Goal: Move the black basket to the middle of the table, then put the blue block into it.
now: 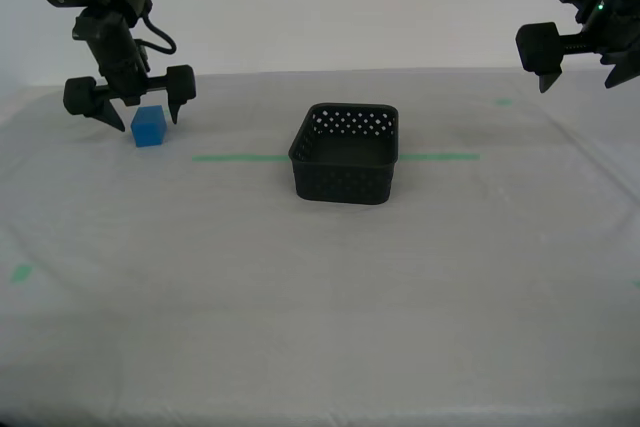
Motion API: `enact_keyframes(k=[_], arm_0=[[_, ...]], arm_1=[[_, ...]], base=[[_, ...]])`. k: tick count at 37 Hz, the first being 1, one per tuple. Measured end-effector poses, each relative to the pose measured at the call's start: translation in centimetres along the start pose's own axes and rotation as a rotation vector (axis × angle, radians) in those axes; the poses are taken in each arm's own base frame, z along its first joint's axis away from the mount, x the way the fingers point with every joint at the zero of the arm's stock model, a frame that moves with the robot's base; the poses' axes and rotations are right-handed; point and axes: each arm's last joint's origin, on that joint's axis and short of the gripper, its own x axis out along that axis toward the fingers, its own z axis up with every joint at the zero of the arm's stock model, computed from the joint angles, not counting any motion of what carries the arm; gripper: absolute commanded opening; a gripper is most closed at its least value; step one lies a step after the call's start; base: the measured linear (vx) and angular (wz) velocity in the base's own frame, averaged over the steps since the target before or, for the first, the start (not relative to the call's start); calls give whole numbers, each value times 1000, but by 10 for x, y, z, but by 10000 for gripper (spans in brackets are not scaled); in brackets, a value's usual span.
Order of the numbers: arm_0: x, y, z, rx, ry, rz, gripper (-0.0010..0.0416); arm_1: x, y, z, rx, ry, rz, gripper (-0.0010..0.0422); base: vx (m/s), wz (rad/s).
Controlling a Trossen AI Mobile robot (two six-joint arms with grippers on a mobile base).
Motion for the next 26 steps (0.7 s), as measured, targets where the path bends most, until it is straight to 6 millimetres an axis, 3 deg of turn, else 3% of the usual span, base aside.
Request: enact_keyframes(k=[13,26], arm_0=[[0,0,0,1,0,0,398],[0,-1,0,2,0,-1,399]], arm_1=[[0,0,-1,13,10,-3,387],[0,1,-1,13,13,-20,226]], base=[[0,0],[0,0]])
